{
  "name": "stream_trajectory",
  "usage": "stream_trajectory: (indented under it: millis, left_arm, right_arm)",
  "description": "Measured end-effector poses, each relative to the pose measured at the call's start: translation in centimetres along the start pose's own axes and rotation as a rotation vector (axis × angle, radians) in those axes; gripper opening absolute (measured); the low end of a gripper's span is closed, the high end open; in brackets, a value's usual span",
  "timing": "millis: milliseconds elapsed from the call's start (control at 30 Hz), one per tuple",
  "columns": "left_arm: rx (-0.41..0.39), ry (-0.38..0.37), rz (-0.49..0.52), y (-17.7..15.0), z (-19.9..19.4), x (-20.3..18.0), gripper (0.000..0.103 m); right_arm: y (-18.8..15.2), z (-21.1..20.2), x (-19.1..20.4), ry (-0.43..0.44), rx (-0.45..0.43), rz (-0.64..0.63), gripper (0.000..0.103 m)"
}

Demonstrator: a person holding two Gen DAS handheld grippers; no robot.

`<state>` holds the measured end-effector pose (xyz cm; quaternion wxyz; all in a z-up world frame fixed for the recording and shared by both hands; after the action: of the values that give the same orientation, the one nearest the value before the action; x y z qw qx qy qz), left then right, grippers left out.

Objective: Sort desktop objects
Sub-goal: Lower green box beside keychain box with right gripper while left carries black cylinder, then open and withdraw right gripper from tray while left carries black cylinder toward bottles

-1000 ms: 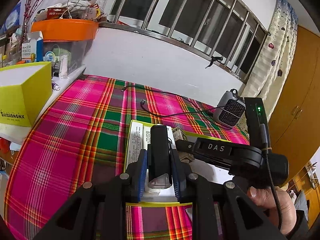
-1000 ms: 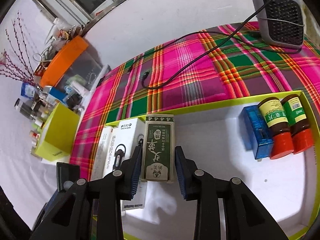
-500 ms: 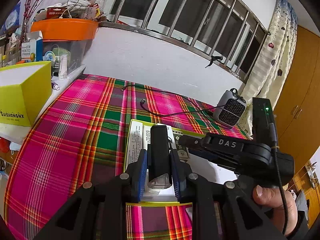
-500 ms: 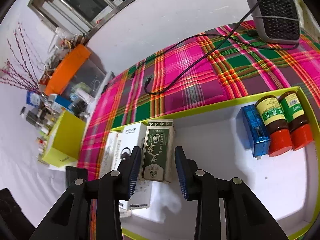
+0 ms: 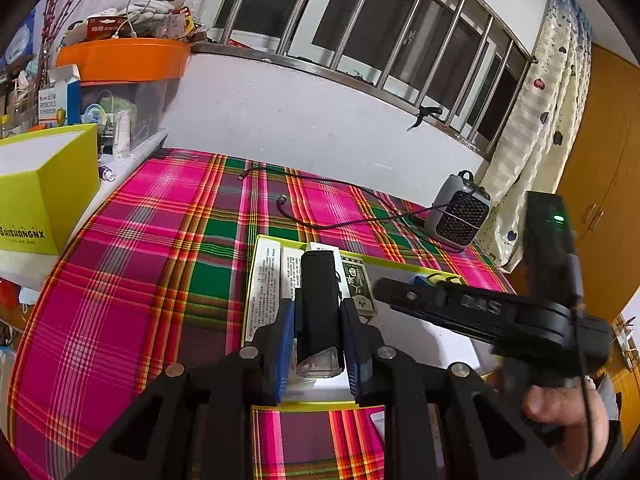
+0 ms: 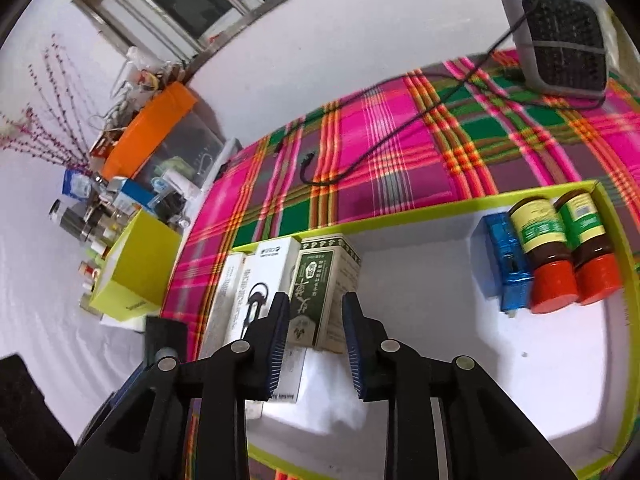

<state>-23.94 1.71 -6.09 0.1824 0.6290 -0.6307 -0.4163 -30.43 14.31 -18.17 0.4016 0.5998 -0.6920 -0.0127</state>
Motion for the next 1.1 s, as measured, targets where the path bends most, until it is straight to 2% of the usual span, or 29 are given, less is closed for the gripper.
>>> stream_trajectory:
  millis: [100,333,633,1100]
  left_arm:
    - [0.009,0.003,0.011,-0.2,0.2,-0.3,0.024]
    - [0.029,0.008,0.038,-0.5,0.6,-1.2,0.024]
    - [0.059,-0.001,0.095,-0.9,0.4,-3.7,0.024]
    - [0.133,-0.041,0.135,-2.1,1.3,-7.0,0.024]
  right_arm:
    - [-0.8,-1.3,0.0,-0.007,-0.005,-0.019,0.03]
    - [-2.7,-4.5,-0.6,-0.09,-0.027,-0.108,0.03]
    - [-3.6,-7.6,-1.0,-0.172,-0.077,-0.224,0.03]
    - [-4.6,-9.5,-2.8,-0.184,-0.094,-0.228,0.03]
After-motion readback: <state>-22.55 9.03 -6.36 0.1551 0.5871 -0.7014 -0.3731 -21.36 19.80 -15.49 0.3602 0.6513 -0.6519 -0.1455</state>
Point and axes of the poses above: each gripper's, at about its wrist camera, not at the fingertips, and z roughly the way its jaws point, x to its left, y to its top, the point moved 10 cm from there along z, roughly the way its jaws point, and after that the axes turned 2 degrees about z, right-handed, at the moved point
